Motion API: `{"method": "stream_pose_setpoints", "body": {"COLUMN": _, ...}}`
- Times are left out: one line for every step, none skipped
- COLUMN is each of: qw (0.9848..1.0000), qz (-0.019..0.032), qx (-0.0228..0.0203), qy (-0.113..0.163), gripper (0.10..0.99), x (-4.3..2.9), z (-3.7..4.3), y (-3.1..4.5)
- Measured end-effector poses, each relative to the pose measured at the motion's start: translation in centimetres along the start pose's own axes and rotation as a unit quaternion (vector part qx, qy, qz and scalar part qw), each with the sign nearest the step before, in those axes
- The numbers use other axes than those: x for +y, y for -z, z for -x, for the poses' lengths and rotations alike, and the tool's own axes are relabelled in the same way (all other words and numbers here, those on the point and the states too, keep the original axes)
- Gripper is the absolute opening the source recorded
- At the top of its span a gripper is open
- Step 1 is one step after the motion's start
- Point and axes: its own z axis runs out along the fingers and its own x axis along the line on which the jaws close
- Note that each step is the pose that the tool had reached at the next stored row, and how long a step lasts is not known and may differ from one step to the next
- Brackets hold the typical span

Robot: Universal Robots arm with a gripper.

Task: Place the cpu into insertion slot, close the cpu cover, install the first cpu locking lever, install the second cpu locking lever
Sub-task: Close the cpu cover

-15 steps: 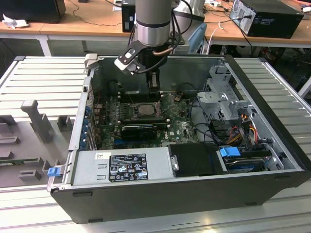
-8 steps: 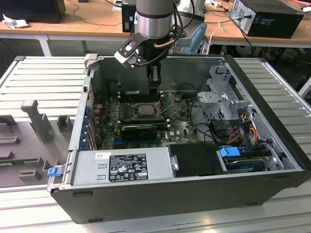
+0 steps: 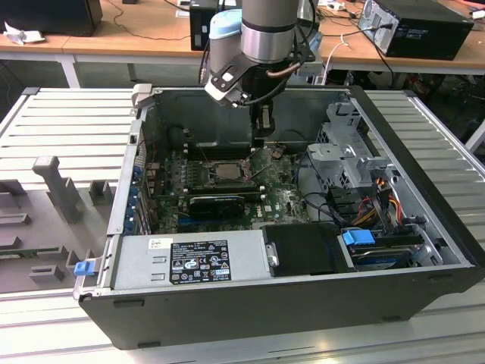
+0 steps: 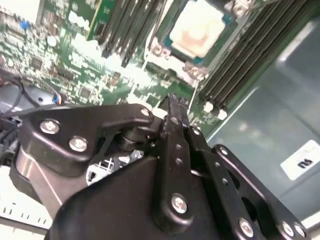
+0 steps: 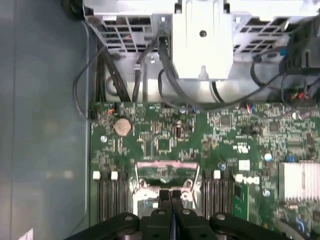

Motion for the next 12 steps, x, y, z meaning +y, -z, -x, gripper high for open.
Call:
{"method": "stream_pose_setpoints", "body": {"qw": 1.0, "qz": -0.0002, "qx": 0.0002, "qy": 0.006, "gripper": 0.106, "x": 0.43, "z": 0.0, "y": -0.34}}
{"method": "stream_pose_setpoints", "body": {"qw": 1.0, "qz": -0.0002, "qx": 0.0003, "qy": 0.008, "gripper": 0.106, "x": 0.98, "z": -0.04, "y": -0.56}}
{"method": "stream_pose_setpoints", "body": {"qw": 0.9999, "qz": -0.0003, "qx": 0.0004, "qy": 0.01, "gripper": 0.106, "x": 1.74, "z": -0.1, "y": -0.78}}
{"method": "stream_pose_setpoints", "body": {"qw": 0.9999, "qz": -0.0004, "qx": 0.0005, "qy": 0.012, "gripper": 0.106, "x": 2.26, "z": -0.11, "y": -0.92}}
{"method": "stream_pose_setpoints", "body": {"qw": 0.9999, "qz": -0.0006, "qx": 0.0005, "qy": 0.013, "gripper": 0.106, "x": 2.64, "z": -0.1, "y": -1.03}}
{"method": "stream_pose_setpoints", "body": {"qw": 0.9999, "qz": -0.001, "qx": 0.0005, "qy": 0.014, "gripper": 0.106, "x": 3.33, "z": -0.1, "y": -1.23}}
{"method": "stream_pose_setpoints", "body": {"qw": 0.9999, "qz": -0.0016, "qx": 0.0006, "qy": 0.016, "gripper": 0.106, "x": 4.12, "z": -0.09, "y": -1.51}}
{"method": "stream_pose_setpoints", "body": {"qw": 0.9999, "qz": -0.0023, "qx": 0.0006, "qy": 0.016, "gripper": 0.106, "x": 4.64, "z": -0.08, "y": -1.74}}
{"method": "stream_pose_setpoints", "body": {"qw": 0.9999, "qz": -0.0031, "qx": 0.0007, "qy": 0.017, "gripper": 0.106, "x": 4.72, "z": -0.08, "y": -2.08}}
{"method": "stream_pose_setpoints", "body": {"qw": 0.9998, "qz": -0.0037, "qx": 0.0007, "qy": 0.018, "gripper": 0.106, "x": 4.64, "z": 0.08, "y": -2.5}}
{"method": "stream_pose_setpoints", "body": {"qw": 0.9998, "qz": -0.0038, "qx": 0.0007, "qy": 0.018, "gripper": 0.106, "x": 4.57, "z": 0.14, "y": -2.56}}
{"method": "stream_pose_setpoints", "body": {"qw": 0.9998, "qz": -0.0038, "qx": 0.0007, "qy": 0.018, "gripper": 0.106, "x": 4.5, "z": 0.16, "y": -2.56}}
